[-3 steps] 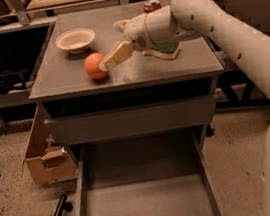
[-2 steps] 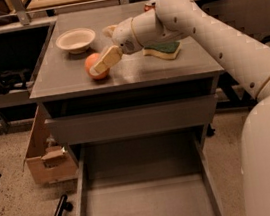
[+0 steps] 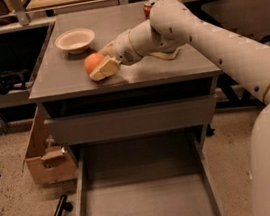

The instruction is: Place orange into middle drawer

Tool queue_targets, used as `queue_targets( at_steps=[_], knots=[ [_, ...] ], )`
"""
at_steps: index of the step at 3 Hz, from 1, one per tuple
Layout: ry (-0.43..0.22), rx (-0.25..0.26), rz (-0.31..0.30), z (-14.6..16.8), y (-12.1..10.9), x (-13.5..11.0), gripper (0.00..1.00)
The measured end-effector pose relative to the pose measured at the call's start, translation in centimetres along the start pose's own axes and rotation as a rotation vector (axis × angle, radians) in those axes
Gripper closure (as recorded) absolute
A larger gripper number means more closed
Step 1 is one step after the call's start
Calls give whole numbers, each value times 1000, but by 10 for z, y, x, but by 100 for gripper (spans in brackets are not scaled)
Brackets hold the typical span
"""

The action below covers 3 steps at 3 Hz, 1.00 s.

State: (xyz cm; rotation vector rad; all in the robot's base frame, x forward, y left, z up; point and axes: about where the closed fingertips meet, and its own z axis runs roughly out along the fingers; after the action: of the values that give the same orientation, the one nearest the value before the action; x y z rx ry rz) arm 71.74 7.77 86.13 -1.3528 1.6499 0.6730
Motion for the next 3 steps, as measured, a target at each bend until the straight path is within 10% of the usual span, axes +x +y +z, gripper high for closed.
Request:
queue_targets(
  at_steps=[2, 3],
  knots=[
    [7, -7, 1, 3, 3, 3, 95],
    [7, -7, 1, 3, 3, 3, 100]
  ],
)
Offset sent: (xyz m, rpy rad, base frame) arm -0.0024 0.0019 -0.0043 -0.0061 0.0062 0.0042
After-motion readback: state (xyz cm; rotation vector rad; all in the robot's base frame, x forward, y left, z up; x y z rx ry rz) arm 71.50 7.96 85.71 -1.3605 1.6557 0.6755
